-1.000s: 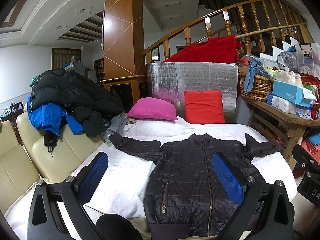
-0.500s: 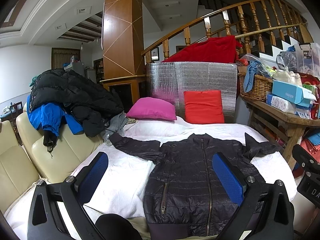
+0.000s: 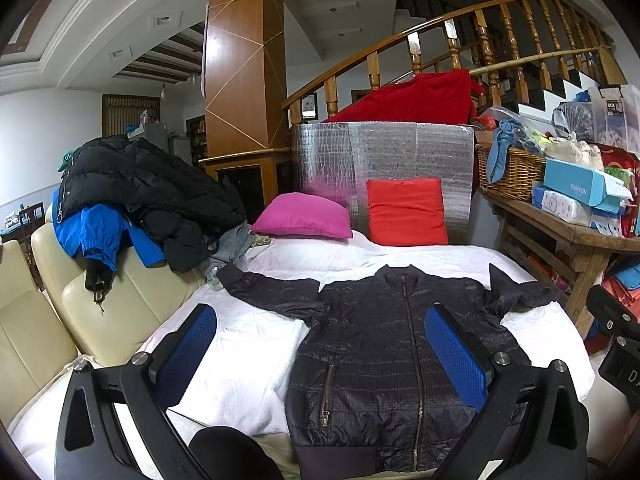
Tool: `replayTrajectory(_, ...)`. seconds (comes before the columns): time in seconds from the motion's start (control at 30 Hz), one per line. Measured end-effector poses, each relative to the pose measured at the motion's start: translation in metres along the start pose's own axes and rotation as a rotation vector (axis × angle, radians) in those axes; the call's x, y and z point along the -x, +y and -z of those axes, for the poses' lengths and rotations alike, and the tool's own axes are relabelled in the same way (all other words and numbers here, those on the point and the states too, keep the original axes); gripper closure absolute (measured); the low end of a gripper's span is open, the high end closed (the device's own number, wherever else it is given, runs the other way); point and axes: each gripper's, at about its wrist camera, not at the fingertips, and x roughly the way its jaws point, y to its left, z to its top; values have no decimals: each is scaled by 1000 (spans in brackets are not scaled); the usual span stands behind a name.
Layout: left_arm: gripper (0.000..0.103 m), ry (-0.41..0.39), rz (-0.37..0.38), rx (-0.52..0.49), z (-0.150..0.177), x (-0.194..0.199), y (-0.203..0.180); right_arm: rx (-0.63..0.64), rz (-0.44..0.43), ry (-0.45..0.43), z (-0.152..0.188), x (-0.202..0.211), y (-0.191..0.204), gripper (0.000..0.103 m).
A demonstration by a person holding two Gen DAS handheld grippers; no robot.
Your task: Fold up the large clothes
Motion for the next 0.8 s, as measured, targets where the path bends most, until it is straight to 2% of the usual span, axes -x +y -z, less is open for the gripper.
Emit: replayTrajectory(0.8,0,25,8,-12,1,-18,-5,5,24,35,3,-18,0,0)
